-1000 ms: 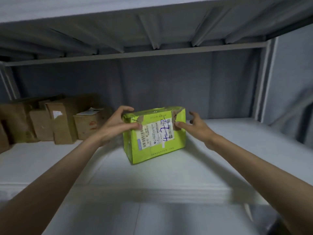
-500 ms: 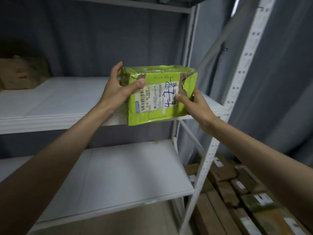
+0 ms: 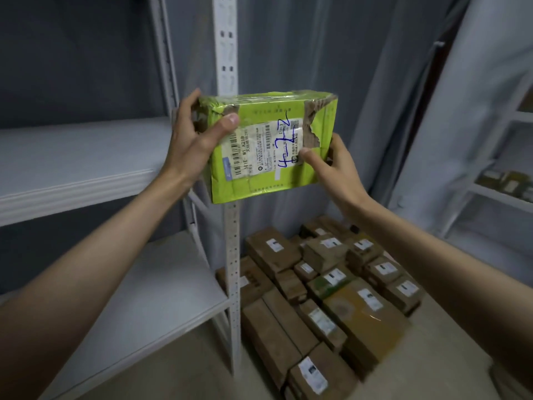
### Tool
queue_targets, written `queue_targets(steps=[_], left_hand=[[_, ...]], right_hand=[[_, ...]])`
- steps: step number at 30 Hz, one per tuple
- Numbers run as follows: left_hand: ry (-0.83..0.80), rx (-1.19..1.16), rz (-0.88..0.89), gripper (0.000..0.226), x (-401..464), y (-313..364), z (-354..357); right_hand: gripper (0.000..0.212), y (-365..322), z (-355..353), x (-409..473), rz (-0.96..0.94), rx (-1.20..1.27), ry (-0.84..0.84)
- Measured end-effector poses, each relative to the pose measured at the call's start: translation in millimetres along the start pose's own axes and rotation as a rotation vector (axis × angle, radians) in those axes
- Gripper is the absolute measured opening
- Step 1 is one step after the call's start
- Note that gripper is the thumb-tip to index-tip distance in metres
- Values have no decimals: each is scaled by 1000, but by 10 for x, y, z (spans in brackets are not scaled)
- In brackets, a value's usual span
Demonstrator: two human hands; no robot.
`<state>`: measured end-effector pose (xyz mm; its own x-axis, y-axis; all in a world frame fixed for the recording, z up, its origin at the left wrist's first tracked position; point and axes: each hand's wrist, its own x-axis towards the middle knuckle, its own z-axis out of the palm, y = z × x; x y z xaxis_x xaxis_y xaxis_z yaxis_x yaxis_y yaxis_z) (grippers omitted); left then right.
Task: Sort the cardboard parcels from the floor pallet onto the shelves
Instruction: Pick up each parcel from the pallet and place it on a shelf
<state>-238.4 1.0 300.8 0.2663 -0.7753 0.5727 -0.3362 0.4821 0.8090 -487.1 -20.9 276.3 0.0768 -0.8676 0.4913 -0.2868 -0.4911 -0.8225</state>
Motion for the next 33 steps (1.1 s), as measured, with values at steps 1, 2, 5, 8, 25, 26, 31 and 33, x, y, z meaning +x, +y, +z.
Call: queue_targets(steps=[1, 2, 5, 8, 25, 26, 31, 33], left_hand=[[-4, 6, -4, 113, 7, 3, 207], [-8, 2, -15, 115, 8, 0, 416], [-30, -25, -56, 115, -7, -54, 1029], [-34, -51, -93, 105, -68, -187, 1588], [-168, 12, -517, 78, -644, -1859, 3200], [-166, 5, -553, 74, -632, -2011, 3260], [-167, -3, -705, 64, -481, -2961, 3502], [-164, -1, -748, 66, -393, -3405, 3558]], right_hand=[[29, 102, -156, 19, 14, -3, 19], [30, 208, -306, 38, 30, -7, 37], [30, 554, -738, 90, 73, -13, 82], [33, 940, -1105, 126, 131, -5, 83], [24, 3336, -1457, 87, 558, 72, 26], [28, 3470, -1396, 105, 590, 71, 19], [35, 4180, -971, 314, 779, 95, 9], [30, 4500, -740, 456, 833, 79, -2]])
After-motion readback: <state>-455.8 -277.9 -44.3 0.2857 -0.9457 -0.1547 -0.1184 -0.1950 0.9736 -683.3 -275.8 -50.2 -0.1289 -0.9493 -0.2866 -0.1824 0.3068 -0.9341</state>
